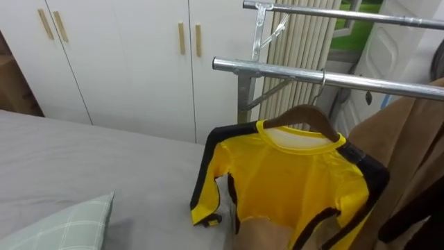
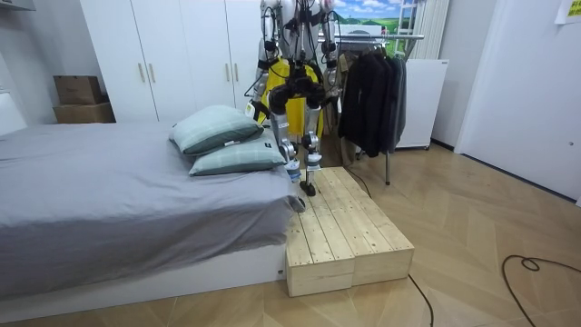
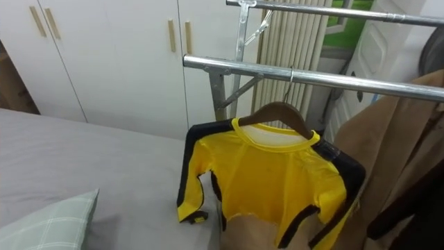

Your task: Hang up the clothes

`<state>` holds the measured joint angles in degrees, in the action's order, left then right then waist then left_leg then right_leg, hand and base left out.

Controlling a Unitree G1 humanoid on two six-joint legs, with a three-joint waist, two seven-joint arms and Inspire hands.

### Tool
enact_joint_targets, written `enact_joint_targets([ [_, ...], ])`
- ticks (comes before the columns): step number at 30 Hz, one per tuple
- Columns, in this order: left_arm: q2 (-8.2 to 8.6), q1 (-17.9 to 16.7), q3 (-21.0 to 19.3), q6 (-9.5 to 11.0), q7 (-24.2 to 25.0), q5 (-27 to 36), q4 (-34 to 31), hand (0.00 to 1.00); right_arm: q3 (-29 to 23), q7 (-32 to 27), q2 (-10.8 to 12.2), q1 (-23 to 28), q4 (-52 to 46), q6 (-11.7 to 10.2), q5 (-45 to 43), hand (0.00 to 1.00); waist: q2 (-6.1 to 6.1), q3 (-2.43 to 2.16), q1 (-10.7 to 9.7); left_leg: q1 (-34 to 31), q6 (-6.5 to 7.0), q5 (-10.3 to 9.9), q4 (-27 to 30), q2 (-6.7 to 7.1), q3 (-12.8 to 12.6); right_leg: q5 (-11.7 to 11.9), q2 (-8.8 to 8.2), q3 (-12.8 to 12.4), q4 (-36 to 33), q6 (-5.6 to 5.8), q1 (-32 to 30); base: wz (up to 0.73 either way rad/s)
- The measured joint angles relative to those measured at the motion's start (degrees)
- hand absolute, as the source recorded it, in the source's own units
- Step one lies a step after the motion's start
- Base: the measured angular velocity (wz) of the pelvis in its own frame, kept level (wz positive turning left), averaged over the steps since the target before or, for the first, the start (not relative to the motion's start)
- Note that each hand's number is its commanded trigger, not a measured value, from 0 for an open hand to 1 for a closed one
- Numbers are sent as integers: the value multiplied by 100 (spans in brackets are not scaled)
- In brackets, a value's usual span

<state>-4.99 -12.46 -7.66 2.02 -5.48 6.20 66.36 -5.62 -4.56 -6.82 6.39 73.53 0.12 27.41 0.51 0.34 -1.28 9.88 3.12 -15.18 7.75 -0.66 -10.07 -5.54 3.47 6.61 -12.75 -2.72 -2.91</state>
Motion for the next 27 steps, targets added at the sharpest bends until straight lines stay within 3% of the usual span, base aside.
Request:
enact_joint_targets([
  [13,-8,-34,20,59,-23,98,-3,0,56,525,-1,18,125,-4,548,0,-49,-4,0,-15,-6,-2,0,-2,132,-50,-8,74,18,7,18,4],
  [19,-24,-44,15,-28,-2,116,-4,0,99,534,0,57,205,121,794,0,-47,3,-3,40,-26,-19,-31,-20,150,-83,-6,136,29,-4,69,0],
  [27,-63,-37,10,-95,195,359,7,0,100,639,-1,51,255,134,862,0,-46,-2,-8,37,-55,-29,2,-53,174,-122,25,152,27,-38,72,0],
])
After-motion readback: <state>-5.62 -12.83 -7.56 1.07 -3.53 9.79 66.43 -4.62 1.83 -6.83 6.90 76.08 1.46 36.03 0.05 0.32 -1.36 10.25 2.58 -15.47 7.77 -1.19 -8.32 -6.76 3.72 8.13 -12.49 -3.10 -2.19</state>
